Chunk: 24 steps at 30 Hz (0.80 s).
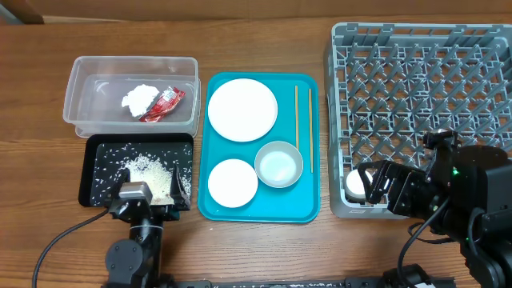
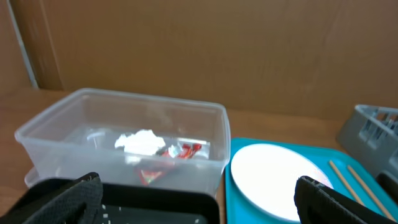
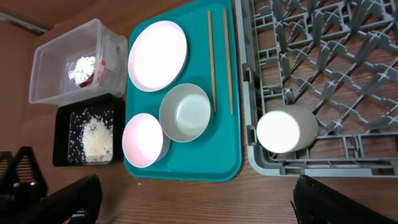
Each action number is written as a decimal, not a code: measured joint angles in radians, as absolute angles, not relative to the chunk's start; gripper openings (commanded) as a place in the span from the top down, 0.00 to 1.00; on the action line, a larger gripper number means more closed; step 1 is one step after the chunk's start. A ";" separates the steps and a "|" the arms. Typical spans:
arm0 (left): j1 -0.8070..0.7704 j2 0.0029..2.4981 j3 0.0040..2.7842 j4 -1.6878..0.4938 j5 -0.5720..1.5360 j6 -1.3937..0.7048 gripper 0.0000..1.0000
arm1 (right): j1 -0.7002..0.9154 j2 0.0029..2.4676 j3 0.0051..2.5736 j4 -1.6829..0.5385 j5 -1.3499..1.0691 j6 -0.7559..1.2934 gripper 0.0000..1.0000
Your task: Sort waste into correct bins and load items into the dishwasher
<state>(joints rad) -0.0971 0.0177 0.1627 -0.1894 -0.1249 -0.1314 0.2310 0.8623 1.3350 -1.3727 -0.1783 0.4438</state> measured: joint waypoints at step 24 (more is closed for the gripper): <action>-0.097 0.016 0.019 -0.077 -0.125 -0.188 0.00 | 0.231 0.862 1.335 -1.372 -0.178 0.443 0.00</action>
<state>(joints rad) -0.0971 0.0158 0.0189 -0.0772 -0.1246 -0.1879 0.2310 0.8623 1.3354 -1.3724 -0.1783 0.4435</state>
